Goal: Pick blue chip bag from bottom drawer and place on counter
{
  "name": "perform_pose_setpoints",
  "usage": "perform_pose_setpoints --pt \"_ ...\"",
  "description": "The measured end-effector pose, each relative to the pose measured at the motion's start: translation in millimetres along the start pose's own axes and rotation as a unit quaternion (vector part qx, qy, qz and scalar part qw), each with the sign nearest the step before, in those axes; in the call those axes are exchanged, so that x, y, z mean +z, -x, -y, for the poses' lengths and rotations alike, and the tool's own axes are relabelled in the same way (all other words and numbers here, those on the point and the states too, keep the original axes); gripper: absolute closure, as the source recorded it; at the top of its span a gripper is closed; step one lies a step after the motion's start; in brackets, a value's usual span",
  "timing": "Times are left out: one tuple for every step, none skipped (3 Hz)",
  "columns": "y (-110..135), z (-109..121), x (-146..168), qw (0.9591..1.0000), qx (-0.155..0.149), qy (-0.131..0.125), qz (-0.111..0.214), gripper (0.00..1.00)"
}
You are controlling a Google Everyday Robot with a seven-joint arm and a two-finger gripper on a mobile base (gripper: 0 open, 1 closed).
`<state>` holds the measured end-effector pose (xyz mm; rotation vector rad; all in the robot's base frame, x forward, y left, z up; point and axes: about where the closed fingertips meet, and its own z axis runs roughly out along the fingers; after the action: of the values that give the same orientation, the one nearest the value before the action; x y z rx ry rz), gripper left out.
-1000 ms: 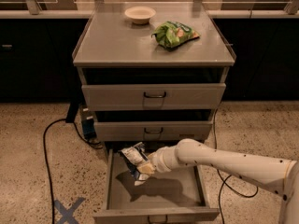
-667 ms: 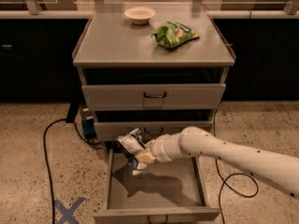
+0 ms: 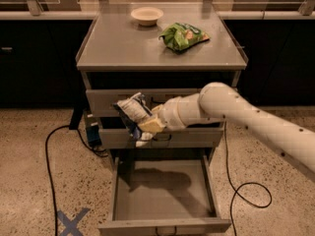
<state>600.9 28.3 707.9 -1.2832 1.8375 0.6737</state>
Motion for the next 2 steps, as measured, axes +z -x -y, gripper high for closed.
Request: perform_pose_setpoints --pt "57.3 25.9 -34.1 0.9992 -0.011 0.003 0.038 1.00" --pt "57.4 26.0 -34.2 0.9992 -0.011 0.003 0.038 1.00"
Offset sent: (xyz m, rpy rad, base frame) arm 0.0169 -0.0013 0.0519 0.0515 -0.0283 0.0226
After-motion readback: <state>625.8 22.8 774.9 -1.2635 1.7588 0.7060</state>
